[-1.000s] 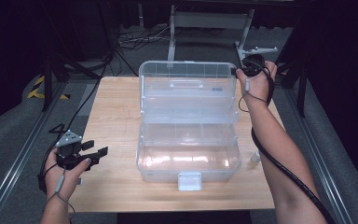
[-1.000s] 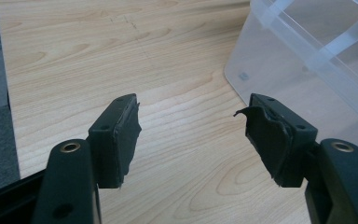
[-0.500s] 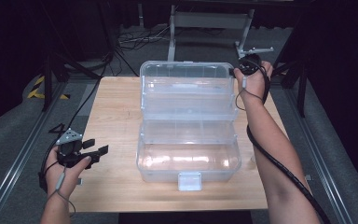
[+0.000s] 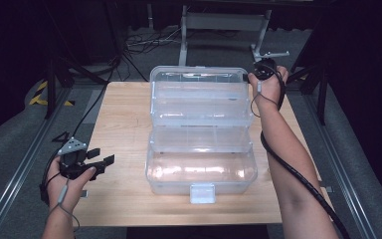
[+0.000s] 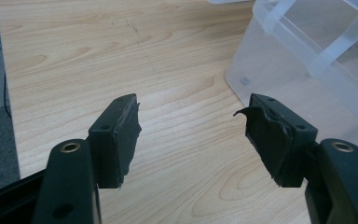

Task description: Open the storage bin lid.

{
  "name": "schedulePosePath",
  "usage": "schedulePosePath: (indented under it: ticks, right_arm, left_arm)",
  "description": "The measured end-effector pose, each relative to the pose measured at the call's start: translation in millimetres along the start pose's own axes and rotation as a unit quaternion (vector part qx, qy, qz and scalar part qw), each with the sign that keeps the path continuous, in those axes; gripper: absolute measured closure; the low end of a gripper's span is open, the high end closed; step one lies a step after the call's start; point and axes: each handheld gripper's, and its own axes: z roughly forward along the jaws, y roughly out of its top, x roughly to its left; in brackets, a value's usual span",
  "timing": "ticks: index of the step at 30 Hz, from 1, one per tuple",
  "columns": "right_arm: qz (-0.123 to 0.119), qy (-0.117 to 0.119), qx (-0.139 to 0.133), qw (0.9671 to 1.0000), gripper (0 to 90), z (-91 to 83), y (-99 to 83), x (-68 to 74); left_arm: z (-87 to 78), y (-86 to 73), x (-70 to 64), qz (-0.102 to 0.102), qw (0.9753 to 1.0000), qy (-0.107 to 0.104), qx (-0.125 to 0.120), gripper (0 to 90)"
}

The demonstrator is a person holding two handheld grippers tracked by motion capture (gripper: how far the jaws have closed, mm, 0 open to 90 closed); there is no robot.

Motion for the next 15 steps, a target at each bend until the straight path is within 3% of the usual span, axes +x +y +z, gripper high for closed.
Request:
schedulePosePath:
  ticks: [15]
  right_arm:
    - [0.027, 0.03, 0.022, 0.9989, 84.6, 25.3, -6.2, -15.0]
  left_arm:
    - [-3.7, -9.6, -0.8, -0.006, 0.9999, 0.005, 0.009, 35.5]
